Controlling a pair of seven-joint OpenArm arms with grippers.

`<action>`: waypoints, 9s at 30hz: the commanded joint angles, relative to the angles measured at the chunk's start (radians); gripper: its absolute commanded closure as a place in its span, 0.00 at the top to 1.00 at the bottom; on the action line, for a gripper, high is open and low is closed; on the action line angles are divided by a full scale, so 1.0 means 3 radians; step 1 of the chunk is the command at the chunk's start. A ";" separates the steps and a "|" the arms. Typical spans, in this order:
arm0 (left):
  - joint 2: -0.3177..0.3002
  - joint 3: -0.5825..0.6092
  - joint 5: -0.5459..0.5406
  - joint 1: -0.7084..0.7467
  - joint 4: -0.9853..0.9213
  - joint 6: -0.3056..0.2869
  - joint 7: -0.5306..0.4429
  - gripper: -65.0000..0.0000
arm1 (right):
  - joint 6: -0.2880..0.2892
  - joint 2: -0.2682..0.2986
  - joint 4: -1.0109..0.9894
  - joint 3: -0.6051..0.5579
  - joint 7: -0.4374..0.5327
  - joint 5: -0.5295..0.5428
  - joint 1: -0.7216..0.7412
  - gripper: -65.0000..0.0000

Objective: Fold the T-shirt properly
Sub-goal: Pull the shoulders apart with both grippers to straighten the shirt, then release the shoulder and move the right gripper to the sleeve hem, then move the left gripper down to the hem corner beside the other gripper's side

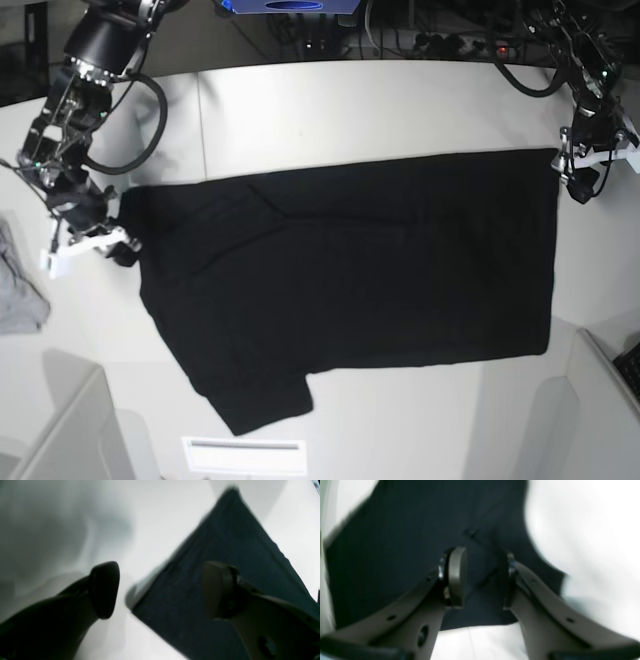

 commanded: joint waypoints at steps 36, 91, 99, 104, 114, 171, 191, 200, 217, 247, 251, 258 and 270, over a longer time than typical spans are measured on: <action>0.0205 -0.0592 0.0005 -0.0338 -0.0993 -0.1137 -0.0024 0.76 | 0.0122 -0.0248 -0.0513 0.0662 0.0105 0.0246 -0.0338 0.54; -0.0123 -0.0198 0.0005 -0.0400 -0.1340 -0.1127 -0.0008 0.00 | 0.0132 -0.0079 -0.1065 0.0294 0.0320 0.0271 -0.0139 0.00; -0.0174 -0.0198 -0.0005 -0.0210 -0.1305 -0.1132 -0.0008 0.00 | 0.0127 -0.0125 -0.0599 0.0299 0.0284 0.0282 -0.0517 0.00; -0.0174 -0.0198 0.0000 -0.0031 -0.1223 -0.1137 -0.0008 0.00 | 0.0122 -0.0238 -0.0226 0.0304 0.0284 0.0282 -0.0881 0.00; -0.0174 -0.0198 -0.0015 0.0265 -0.0947 -0.1137 -0.0008 0.00 | 0.0122 -0.0427 0.0244 0.0350 0.0284 0.0287 -0.1331 0.00; -0.0072 -0.0653 -0.0031 0.0659 0.0260 -0.1142 -0.0013 0.57 | 0.0107 -0.0351 0.0776 0.0550 0.0284 0.0246 -0.1418 0.40; -0.0266 -0.0541 -0.0026 0.0593 0.0235 -0.1142 -0.0013 0.00 | 0.0107 0.0514 -0.1275 -0.0575 0.0315 0.0246 0.0843 0.41; -0.0266 -0.0556 0.0000 0.0618 0.0235 -0.1142 -0.0013 0.00 | 0.0107 0.0662 -0.2932 -0.1373 0.0791 0.0246 0.1943 0.69; -0.0256 -0.0561 0.0000 0.0608 0.0235 -0.1142 -0.0013 0.00 | 0.0271 0.0381 -0.4660 -0.2744 0.1895 0.0251 0.2873 0.75; -0.0251 -0.0561 0.0000 0.0634 0.0189 -0.1142 -0.0008 0.00 | 0.0260 0.0202 -0.4645 -0.2739 0.1900 -0.0256 0.2689 0.58; -0.0256 -0.0561 0.0000 0.0634 0.0189 -0.1142 -0.0008 0.00 | 0.0255 0.0115 -0.4640 -0.2718 0.1911 -0.0567 0.2689 0.42; -0.0256 -0.0561 0.0000 0.0629 0.0189 -0.1142 -0.0008 0.00 | 0.0250 0.0105 -0.4640 -0.2718 0.2003 -0.0557 0.2710 0.33; -0.0327 -0.0531 0.0005 0.0516 0.0184 -0.1142 -0.0008 0.00 | 0.0250 0.0125 -0.4640 -0.2718 0.2151 -0.0557 0.2689 0.00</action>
